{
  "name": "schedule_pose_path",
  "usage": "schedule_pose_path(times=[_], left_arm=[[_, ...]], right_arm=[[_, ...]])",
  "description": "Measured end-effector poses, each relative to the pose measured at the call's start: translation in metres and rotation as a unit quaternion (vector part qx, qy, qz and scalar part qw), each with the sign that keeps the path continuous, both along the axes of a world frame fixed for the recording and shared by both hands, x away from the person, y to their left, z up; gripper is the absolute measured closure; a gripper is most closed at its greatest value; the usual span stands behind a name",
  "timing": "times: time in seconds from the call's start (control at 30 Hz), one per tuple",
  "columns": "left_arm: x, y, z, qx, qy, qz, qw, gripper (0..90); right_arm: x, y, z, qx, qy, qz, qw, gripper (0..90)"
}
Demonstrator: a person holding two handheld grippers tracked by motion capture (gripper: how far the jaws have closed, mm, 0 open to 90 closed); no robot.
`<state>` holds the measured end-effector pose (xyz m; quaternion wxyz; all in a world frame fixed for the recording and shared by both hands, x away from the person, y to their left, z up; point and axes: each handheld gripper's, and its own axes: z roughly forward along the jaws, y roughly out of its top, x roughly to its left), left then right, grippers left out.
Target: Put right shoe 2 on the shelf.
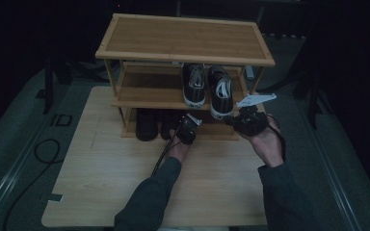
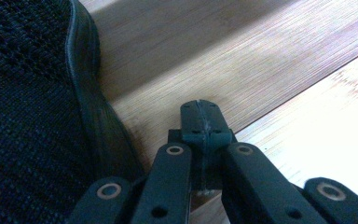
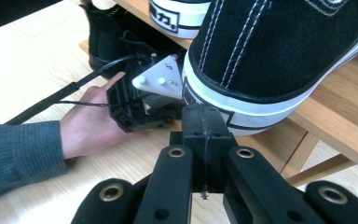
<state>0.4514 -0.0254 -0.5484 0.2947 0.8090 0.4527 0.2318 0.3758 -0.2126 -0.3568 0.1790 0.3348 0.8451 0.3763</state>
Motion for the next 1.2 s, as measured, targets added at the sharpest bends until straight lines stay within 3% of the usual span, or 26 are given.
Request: schedule_pose_path(times=[0.13,0.2,0.27,0.3,0.53,0.7,0.93,1.2], left_arm=[[0.001,0.001,0.001,0.013,-0.007,-0.002,0.9999,90.0],[0.0,0.001,0.001,0.021,-0.013,0.01,0.9996,90.0],[0.0,0.001,0.001,0.009,-0.006,0.0,0.9999,90.0],[0.0,0.001,0.001,0.018,-0.011,0.007,0.9998,90.0],[0.0,0.001,0.001,0.016,-0.008,0.006,0.9998,90.0],[0.0,0.0,0.001,0.016,-0.008,0.007,0.9998,90.0],[0.001,-0.001,0.001,0.014,-0.009,0.008,0.9998,90.0],[0.001,0.0,0.001,0.012,-0.007,0.009,0.9999,90.0]], right_arm=[[0.004,0.002,0.001,0.007,0.004,0.007,0.9999,90.0],[0.005,0.002,0.001,0.008,0.001,0.009,0.9999,90.0],[0.007,0.002,0.002,0.002,-0.004,0.001,1.0,90.0],[0.009,0.001,0.002,0.004,0.0,0.002,1.0,90.0],[0.014,-0.005,0.001,0.009,0.0,-0.004,0.9999,90.0],[0.018,-0.007,-0.003,-0.001,0.0,-0.016,0.9999,90.0],[0.02,-0.011,-0.004,0.014,0.001,-0.016,0.9998,90.0],[0.023,-0.002,-0.004,0.021,-0.001,-0.005,0.9998,90.0]])
